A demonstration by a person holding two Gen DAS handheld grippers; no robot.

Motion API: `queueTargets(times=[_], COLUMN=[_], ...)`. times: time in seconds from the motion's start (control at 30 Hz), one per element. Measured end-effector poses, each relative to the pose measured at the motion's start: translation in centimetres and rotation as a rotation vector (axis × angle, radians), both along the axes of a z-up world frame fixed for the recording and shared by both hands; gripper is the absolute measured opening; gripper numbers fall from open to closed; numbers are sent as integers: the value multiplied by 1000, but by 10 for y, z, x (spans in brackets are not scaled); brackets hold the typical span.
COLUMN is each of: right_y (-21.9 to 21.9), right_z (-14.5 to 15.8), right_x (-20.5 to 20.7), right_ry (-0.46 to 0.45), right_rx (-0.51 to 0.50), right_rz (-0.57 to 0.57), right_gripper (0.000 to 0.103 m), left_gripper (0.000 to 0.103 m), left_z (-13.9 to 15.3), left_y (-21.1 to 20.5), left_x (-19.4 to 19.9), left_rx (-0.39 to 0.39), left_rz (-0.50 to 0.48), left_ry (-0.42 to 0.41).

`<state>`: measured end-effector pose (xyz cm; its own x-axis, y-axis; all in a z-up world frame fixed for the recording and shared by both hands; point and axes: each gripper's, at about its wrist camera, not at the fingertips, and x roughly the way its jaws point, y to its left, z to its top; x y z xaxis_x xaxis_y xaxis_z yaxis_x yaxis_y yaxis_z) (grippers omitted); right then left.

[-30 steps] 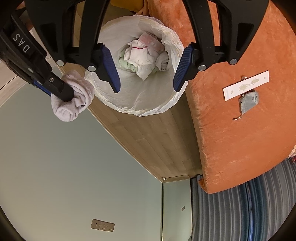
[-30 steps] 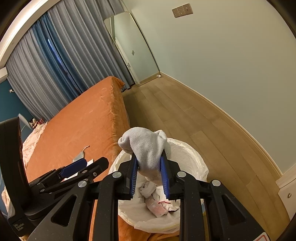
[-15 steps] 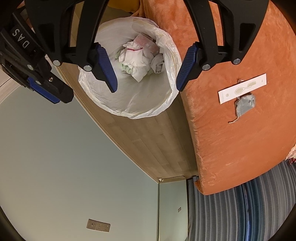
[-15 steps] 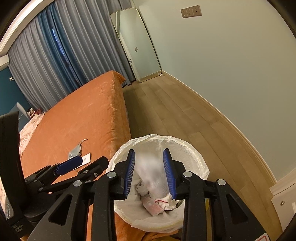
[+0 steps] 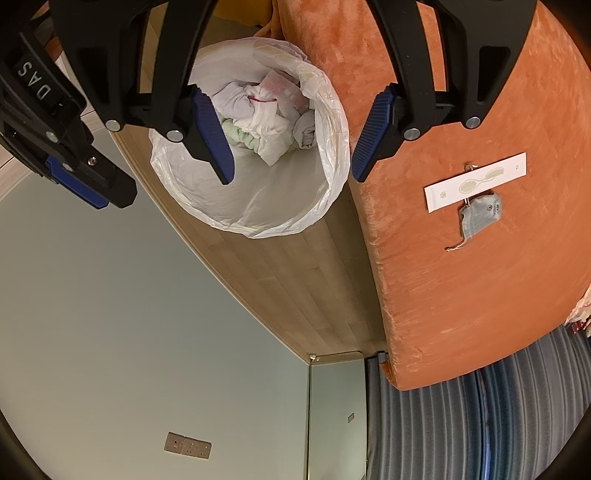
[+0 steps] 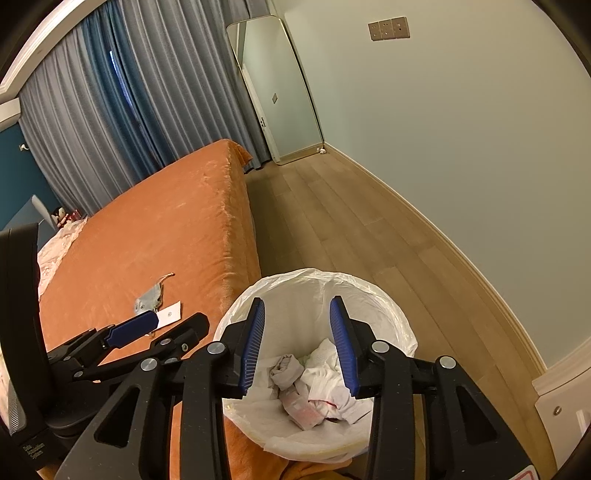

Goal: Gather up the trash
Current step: 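Move both grippers back over the bed toward the grey pouch and card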

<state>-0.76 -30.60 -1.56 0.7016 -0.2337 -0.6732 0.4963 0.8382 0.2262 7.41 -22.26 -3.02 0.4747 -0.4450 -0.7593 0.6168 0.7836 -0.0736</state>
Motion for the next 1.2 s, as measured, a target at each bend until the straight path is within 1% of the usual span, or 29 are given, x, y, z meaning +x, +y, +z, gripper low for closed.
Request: queueTargets(times=[0.13, 0.4, 0.83, 0.9, 0.93, 0.97, 1.2], right_y=[3, 13, 53, 61, 65, 69, 101], right_z=[0, -3, -8, -10, -11, -13, -32], right_x=[1, 10, 45, 51, 54, 57, 93], right_ry=[5, 21, 58, 66, 70, 76, 113], right_rx=[-8, -17, -41, -44, -45, -45, -38], right_rz=[3, 29, 122, 140, 147, 158, 234], right_gripper=[41, 41, 41, 41, 42, 42, 42], left_gripper=[63, 65, 65, 69, 74, 75, 76], left_z=[-1, -4, -10, -11, -12, -13, -27], left_y=[8, 34, 82, 88, 93, 96, 132], left_x=[4, 20, 47, 51, 54, 57, 88], left_rx=[-1, 1, 4, 3, 5, 5, 25], left_rz=[14, 66, 150, 164, 180, 190, 251], left_ry=[2, 7, 14, 17, 12, 7, 19])
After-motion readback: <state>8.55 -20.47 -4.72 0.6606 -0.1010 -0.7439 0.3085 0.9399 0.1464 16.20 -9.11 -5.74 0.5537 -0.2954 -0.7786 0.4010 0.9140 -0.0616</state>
